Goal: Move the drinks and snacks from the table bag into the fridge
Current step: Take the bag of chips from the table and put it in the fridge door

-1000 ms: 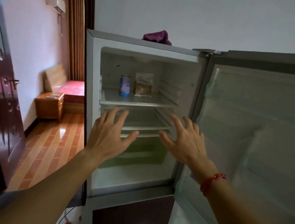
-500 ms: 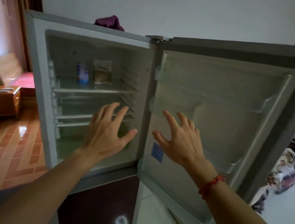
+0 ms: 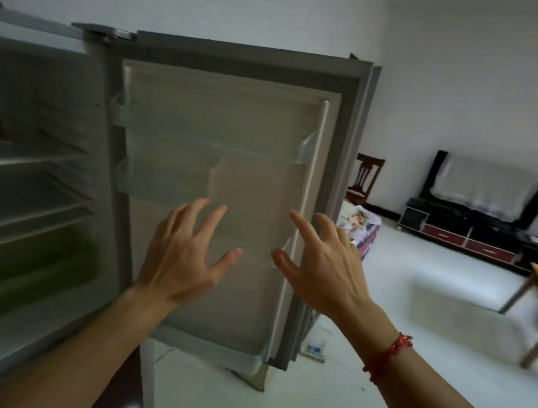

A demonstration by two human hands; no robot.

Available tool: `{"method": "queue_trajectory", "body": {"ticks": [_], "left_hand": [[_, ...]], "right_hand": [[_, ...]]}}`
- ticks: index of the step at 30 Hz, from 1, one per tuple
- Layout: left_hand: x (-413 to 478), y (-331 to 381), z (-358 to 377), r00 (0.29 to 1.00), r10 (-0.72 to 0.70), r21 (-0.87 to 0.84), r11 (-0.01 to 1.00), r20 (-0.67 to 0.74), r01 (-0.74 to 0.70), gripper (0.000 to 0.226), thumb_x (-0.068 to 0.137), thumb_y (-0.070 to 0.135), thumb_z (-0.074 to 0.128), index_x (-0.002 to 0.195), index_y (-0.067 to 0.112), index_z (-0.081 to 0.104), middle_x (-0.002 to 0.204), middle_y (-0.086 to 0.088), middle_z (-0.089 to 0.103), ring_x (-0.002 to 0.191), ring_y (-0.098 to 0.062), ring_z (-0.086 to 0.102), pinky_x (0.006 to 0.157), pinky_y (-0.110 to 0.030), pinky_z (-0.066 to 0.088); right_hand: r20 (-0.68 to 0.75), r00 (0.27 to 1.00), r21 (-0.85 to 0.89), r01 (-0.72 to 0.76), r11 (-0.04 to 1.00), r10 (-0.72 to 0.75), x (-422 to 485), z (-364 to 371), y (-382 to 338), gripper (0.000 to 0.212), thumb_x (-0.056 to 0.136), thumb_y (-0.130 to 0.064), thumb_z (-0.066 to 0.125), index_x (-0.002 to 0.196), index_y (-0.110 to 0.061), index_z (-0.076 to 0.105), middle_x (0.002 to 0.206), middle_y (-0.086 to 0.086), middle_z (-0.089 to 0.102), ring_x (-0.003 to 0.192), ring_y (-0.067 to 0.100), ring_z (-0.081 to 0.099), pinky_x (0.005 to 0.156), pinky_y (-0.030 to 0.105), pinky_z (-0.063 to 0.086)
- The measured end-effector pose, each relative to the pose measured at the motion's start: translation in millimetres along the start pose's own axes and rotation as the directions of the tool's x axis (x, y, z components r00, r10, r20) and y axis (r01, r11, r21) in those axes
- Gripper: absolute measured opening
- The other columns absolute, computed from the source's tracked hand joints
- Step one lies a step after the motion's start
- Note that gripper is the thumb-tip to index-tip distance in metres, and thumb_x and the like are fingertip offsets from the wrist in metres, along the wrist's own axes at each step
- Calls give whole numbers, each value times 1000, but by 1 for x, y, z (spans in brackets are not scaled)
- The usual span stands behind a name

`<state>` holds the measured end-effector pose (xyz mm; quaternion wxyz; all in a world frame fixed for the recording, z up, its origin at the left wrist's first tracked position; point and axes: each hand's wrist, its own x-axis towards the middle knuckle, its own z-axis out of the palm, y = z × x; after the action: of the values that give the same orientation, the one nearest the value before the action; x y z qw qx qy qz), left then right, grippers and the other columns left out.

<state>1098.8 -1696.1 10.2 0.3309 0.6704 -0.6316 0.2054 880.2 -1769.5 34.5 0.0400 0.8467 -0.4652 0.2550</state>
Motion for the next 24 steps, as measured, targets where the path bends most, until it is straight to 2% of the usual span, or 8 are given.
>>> {"method": "queue_trajectory", "body": {"ticks": [3, 6, 12, 16, 21, 24], "left_hand": [[11, 23, 24, 993, 115, -100, 989, 27, -112, 74, 85, 64, 42, 142, 17, 47, 144, -14, 44, 130, -32, 42, 101, -47, 41], [18, 46, 44, 971, 229, -208, 955, 65, -211, 74, 86, 65, 40, 142, 17, 46, 145, -14, 44, 131, -32, 42, 102, -48, 43], [19, 106, 73, 908, 410, -382, 855, 85, -351, 75, 85, 67, 42, 143, 20, 42, 146, -10, 42, 132, -30, 40, 100, -48, 44], [15, 156, 86, 866, 492, -478, 783, 84, -398, 75, 85, 69, 41, 142, 20, 45, 145, -12, 46, 130, -34, 44, 96, -54, 47], [6, 221, 96, 791, 611, -544, 674, 31, -500, 73, 85, 67, 41, 140, 18, 49, 144, -12, 47, 130, -32, 45, 97, -50, 46], [-2, 260, 102, 744, 669, -596, 599, 5, -535, 72, 85, 66, 42, 139, 17, 49, 143, -12, 46, 130, -31, 45, 95, -49, 46]], "right_hand": [[-9, 992, -81, -127, 989, 126, -21, -8, 29, 79, 89, -75, 45, 155, -43, 17, 162, 13, 28, 143, 37, 34, 110, 52, 40], [-34, 963, -114, -269, 956, 266, -50, -20, 47, 78, 91, -69, 49, 157, -38, 21, 162, 13, 28, 143, 35, 34, 110, 48, 39], [-118, 860, -207, -510, 835, 496, -114, -48, 68, 72, 93, -64, 49, 156, -38, 25, 160, 13, 32, 141, 33, 37, 108, 46, 38], [-193, 788, -263, -615, 743, 585, -160, -70, 86, 70, 92, -63, 51, 153, -37, 31, 152, 12, 42, 133, 34, 44, 101, 45, 42], [-284, 689, -305, -724, 618, 667, -213, -101, 104, 69, 91, -65, 49, 152, -37, 32, 145, 8, 46, 124, 29, 48, 95, 43, 45], [-320, 621, -317, -782, 537, 715, -244, -116, 116, 70, 91, -67, 47, 153, -37, 32, 147, 8, 45, 126, 29, 48, 96, 43, 44]]}}
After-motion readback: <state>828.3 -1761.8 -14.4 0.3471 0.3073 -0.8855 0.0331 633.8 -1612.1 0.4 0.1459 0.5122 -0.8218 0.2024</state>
